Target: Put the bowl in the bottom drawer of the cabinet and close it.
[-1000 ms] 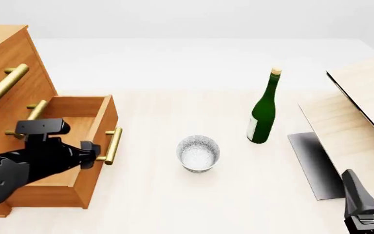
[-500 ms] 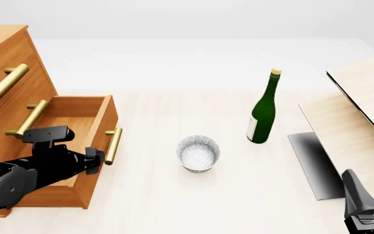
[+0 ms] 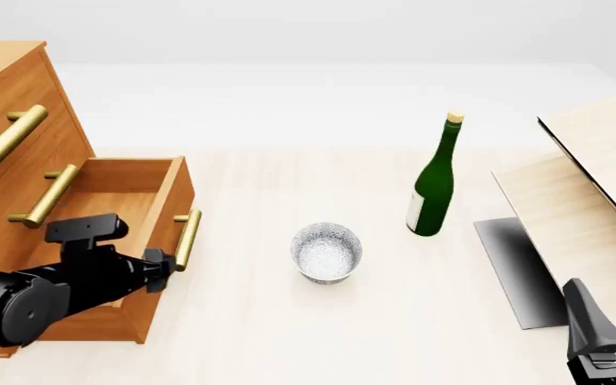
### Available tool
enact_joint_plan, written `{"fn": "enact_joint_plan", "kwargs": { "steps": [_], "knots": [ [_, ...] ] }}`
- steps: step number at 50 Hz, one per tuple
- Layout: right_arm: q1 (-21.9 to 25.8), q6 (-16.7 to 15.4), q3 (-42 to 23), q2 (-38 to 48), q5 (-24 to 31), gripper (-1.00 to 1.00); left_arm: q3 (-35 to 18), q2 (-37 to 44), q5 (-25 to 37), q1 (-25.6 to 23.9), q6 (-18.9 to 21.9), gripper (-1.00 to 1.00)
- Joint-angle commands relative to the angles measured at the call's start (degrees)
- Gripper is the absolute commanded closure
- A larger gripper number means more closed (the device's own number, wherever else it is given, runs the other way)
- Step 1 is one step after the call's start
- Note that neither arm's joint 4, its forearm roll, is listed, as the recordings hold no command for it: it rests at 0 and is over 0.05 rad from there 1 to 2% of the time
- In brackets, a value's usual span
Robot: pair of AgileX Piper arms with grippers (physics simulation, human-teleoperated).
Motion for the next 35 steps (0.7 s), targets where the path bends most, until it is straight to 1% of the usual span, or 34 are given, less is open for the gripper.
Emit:
{"fn": "enact_joint_plan", "kwargs": {
  "steps": [1,7,8,10,35],
  "knots": [
    [0.0,0.0,0.0,0.0,0.0,-1.0,-0.1,-1.5,1.1,0.0,-0.2,-1.0],
    [0.0,0.0,0.0,0.0,0.0,-1.0,-0.6,-0.5,0.9,-0.3,0.2,-1.0],
    [0.0,0.0,0.0,-0.1,0.0,-1.0,-1.3,0.7,0.8,-1.6,0.5,-1.0],
    [0.0,0.0,0.0,0.0,0.0,-1.0,-1.6,0.5,1.2,-2.3,0.6,-1.0],
    [0.0,0.0,0.0,0.0,0.0,-1.0,-2.8,1.6,1.3,-4.5,1.4,-1.0]
  ]
}}
